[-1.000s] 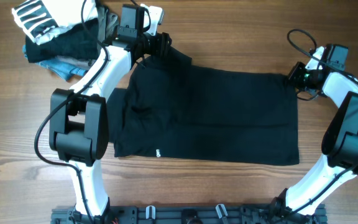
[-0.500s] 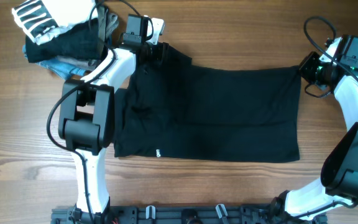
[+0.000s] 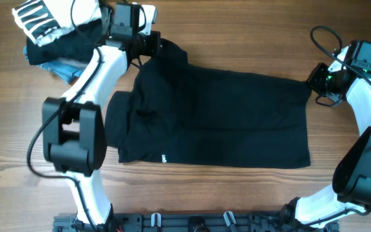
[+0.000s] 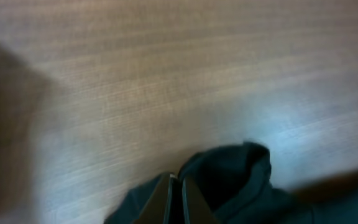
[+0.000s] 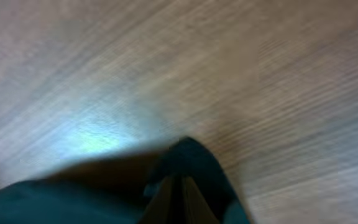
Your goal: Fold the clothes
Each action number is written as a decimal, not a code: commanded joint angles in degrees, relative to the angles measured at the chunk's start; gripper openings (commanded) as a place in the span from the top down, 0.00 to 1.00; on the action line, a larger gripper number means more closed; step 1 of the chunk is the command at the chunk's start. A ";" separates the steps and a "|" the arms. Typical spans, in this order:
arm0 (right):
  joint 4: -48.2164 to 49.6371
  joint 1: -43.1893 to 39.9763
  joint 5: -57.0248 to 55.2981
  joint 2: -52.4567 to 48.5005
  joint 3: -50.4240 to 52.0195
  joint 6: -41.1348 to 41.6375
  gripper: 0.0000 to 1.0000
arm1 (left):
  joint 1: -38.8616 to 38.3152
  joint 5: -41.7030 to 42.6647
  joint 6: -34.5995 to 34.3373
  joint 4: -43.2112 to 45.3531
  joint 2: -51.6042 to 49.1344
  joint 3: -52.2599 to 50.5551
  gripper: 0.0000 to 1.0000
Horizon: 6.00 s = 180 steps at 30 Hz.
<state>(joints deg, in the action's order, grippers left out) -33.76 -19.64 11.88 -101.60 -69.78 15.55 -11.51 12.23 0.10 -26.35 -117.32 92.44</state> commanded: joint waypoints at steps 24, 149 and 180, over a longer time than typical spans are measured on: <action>-20.76 0.07 -9.42 10.71 -2.67 -6.51 0.96 | 8.74 2.29 -5.07 -40.11 15.82 0.59 0.96; -18.71 -2.40 5.33 5.07 15.80 -9.40 0.50 | 5.79 0.28 2.25 -11.61 12.31 -28.15 0.96; -25.24 -5.68 -4.57 5.51 9.46 -5.57 0.59 | 11.04 2.99 -0.57 -12.70 12.33 -27.98 0.43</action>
<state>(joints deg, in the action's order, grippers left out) -59.46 -24.86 5.54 -97.14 -58.98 12.56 -1.32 13.69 -0.19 -38.52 -105.01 64.64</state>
